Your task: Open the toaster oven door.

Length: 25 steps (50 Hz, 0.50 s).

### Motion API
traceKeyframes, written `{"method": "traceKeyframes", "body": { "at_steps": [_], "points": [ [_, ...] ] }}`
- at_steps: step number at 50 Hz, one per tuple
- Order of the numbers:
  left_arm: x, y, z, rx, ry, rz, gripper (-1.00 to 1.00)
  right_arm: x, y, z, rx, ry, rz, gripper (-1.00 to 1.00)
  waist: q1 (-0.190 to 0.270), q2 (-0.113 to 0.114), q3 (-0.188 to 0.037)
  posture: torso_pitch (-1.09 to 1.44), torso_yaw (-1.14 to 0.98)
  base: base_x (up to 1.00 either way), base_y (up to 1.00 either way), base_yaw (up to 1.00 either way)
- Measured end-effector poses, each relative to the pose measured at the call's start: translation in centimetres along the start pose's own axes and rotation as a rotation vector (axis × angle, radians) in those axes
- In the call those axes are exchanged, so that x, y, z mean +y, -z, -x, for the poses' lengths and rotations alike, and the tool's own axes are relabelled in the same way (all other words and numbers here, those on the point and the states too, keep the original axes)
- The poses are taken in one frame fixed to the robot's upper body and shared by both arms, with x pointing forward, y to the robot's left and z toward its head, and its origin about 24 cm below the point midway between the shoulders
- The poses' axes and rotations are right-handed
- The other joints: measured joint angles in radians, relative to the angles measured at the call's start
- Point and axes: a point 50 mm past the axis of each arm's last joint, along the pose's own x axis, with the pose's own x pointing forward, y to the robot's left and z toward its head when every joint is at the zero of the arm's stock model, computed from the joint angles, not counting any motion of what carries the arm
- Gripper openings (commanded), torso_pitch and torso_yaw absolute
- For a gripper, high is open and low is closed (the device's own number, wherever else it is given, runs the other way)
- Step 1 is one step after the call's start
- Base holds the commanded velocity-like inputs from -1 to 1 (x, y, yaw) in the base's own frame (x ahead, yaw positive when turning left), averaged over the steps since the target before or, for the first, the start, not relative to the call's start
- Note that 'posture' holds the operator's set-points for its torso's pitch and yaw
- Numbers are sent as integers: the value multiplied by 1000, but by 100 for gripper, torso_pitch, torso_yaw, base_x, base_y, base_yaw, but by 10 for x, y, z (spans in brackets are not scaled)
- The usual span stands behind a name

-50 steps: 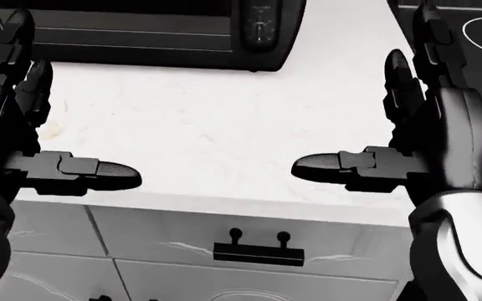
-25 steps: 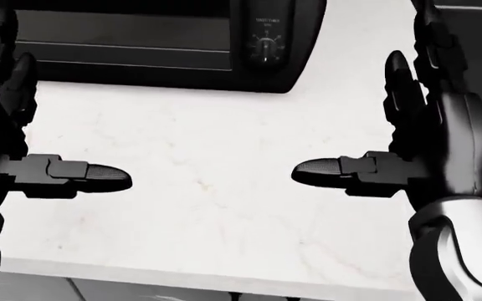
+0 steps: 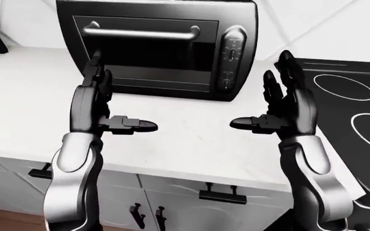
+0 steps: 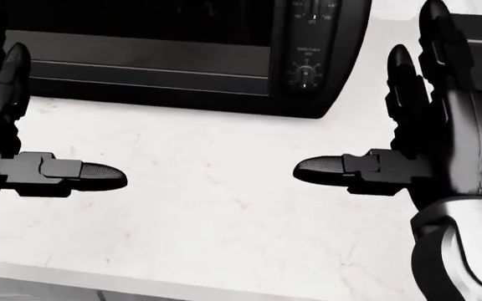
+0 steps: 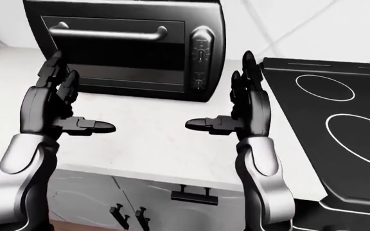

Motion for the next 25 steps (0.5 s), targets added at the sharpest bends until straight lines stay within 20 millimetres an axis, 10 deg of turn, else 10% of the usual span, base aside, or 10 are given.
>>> {"method": "traceKeyframes", "body": {
  "at_steps": [25],
  "points": [
    [-4, 1, -2, -1, 14, 2, 100, -1, 2, 2, -6, 6, 1, 100, -3, 12, -219, -35, 0, 0, 0, 0]
  ]
}}
